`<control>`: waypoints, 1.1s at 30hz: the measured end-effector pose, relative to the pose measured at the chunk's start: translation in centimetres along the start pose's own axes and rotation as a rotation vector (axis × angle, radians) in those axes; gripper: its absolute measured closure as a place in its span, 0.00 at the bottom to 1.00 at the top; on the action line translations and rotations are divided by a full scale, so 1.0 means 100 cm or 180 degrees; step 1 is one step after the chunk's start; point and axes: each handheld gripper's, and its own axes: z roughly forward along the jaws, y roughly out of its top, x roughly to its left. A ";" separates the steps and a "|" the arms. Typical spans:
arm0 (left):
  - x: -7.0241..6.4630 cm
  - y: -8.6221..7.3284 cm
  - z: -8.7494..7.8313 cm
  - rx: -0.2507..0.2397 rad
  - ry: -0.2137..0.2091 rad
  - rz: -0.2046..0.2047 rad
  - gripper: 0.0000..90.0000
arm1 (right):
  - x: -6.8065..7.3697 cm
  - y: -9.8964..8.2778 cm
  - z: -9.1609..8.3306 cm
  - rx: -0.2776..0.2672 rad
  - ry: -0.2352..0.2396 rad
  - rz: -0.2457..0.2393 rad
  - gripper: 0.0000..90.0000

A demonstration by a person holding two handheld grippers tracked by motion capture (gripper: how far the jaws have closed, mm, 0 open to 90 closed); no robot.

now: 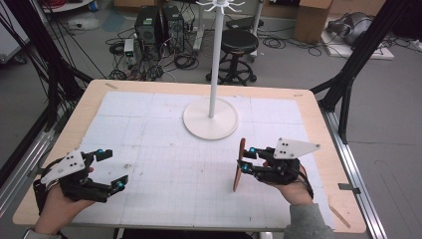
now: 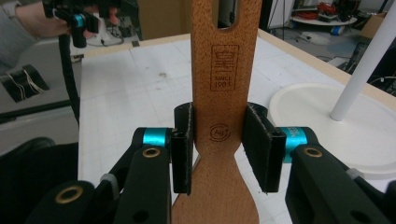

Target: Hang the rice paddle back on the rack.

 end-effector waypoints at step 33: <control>0.004 0.001 -0.004 -0.0022 0.0039 -0.0036 0.02 | -0.031 0.015 -0.032 -0.0280 -0.0018 0.0162 0.72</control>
